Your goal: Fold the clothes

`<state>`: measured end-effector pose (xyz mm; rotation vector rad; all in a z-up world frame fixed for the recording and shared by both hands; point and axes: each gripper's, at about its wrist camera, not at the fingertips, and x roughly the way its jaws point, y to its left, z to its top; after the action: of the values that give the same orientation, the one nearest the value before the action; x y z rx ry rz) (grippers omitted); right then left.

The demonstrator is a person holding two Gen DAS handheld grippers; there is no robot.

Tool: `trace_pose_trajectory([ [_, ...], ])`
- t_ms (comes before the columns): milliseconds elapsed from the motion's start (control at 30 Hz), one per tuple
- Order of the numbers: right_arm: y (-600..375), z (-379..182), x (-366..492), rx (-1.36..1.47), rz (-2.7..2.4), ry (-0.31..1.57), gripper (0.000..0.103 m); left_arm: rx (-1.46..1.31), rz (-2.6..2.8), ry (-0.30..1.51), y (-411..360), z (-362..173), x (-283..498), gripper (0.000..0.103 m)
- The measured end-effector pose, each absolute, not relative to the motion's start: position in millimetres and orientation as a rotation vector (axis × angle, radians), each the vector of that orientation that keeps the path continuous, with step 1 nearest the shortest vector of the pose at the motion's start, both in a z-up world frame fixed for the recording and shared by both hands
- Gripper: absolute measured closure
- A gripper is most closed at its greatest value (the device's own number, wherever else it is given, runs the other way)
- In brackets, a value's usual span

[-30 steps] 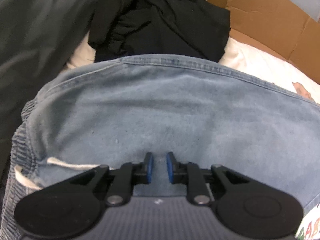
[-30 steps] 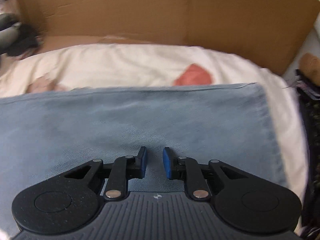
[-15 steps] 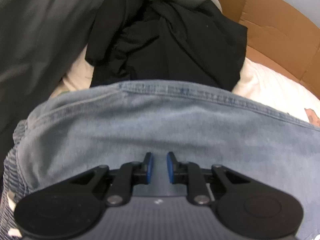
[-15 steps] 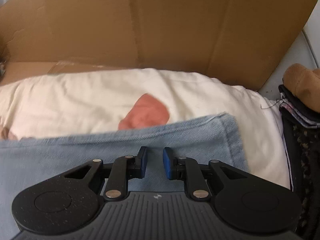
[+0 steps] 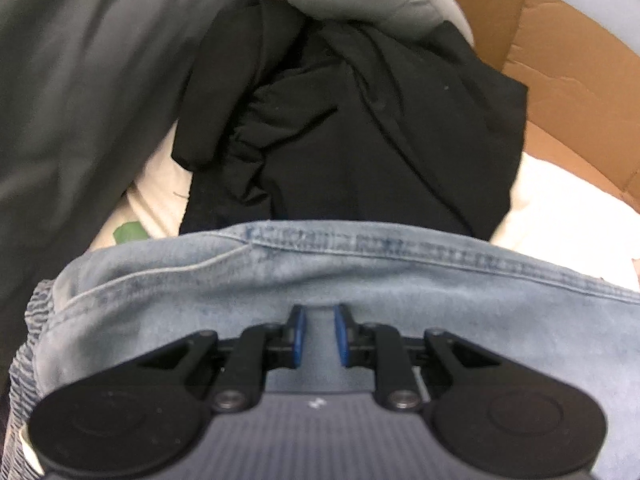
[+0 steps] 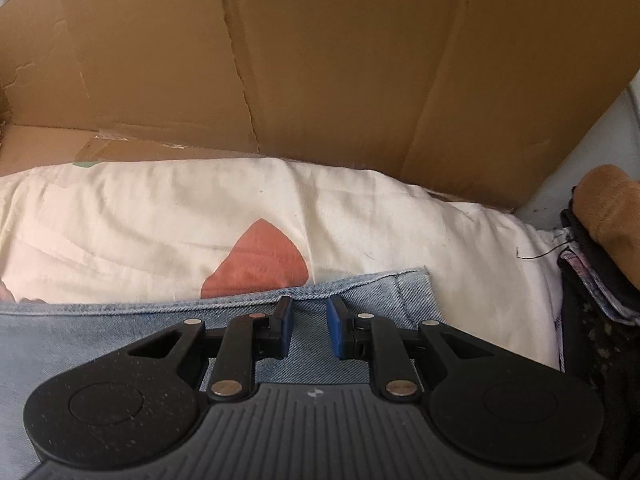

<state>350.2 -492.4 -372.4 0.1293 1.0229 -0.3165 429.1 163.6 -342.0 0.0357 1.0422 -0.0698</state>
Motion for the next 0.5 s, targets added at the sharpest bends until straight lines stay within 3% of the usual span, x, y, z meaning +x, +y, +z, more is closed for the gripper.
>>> trace_pose_trajectory([
  [233, -502.2, -365.1, 359.3, 0.148, -0.246, 1.109, 0.079, 0.0, -0.039, 1.062, 157.4, -338.5, 464.2, 0.085],
  [500, -491.4, -355.5, 332.1, 0.042, -0.229, 1.017, 0.078, 0.006, -0.073, 1.04, 174.0, -322.8, 453.0, 0.085],
])
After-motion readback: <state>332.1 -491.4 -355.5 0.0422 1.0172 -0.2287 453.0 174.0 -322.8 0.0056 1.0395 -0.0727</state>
